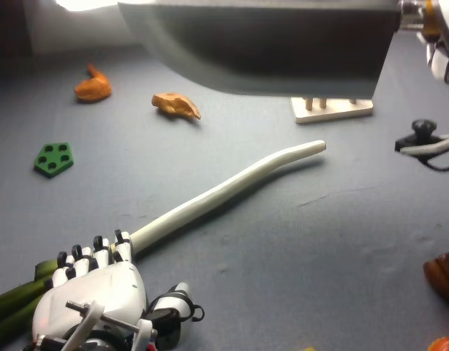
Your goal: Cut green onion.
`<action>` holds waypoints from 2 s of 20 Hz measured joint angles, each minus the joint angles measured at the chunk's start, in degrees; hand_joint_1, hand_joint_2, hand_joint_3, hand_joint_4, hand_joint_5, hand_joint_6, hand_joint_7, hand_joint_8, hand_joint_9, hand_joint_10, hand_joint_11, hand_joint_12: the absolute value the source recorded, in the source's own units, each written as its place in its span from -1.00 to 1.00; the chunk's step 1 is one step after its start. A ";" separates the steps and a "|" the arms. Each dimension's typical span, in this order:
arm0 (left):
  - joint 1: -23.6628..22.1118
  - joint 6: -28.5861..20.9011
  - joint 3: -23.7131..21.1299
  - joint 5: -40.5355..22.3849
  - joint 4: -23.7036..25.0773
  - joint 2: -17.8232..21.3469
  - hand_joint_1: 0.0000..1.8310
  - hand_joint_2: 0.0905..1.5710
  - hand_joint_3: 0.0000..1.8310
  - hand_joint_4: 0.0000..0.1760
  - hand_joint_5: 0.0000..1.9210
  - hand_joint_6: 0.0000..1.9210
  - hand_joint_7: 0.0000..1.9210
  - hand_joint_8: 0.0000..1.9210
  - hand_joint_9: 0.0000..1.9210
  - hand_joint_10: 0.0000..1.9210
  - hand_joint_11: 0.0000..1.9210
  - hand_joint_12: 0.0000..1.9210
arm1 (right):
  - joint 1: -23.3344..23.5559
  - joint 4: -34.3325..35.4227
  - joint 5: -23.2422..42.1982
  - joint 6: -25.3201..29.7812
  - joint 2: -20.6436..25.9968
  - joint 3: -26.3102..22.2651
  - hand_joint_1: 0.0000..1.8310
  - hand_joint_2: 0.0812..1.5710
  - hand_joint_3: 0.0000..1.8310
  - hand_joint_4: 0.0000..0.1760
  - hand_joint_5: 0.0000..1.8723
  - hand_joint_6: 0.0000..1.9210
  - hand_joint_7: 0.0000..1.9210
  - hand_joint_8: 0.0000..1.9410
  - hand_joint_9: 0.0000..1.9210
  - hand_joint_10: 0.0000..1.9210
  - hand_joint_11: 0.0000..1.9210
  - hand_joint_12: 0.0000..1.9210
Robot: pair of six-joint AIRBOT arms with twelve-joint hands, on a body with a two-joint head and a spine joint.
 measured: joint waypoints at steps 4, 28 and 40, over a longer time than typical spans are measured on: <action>-0.02 0.00 0.00 -0.04 -0.28 -0.09 -0.77 0.71 -1.00 -1.00 -0.86 -0.99 -0.88 -0.99 -0.92 -0.99 -1.00 -0.83 | -2.34 0.44 1.60 0.85 -2.01 -0.11 0.73 0.11 -0.39 1.00 0.52 1.00 0.58 1.00 0.65 1.00 0.75 1.00; -0.04 0.00 0.83 -0.74 -0.55 -1.03 -0.93 0.76 -0.99 -1.00 -1.00 -1.00 -1.00 -1.00 -1.00 -1.00 -1.00 -1.00 | -7.78 -1.53 5.90 -0.20 -14.58 7.91 0.76 -0.02 -0.22 1.00 0.54 1.00 0.61 1.00 0.68 1.00 0.77 1.00; -0.35 0.02 0.85 -1.25 -0.81 -1.03 -0.65 0.69 -1.00 -1.00 -0.89 -0.99 -0.92 -1.00 -0.95 -1.00 -0.99 -0.97 | -14.23 -9.29 10.01 2.82 -11.15 6.14 0.73 0.00 -0.22 1.00 0.57 1.00 0.62 1.00 0.70 1.00 0.78 1.00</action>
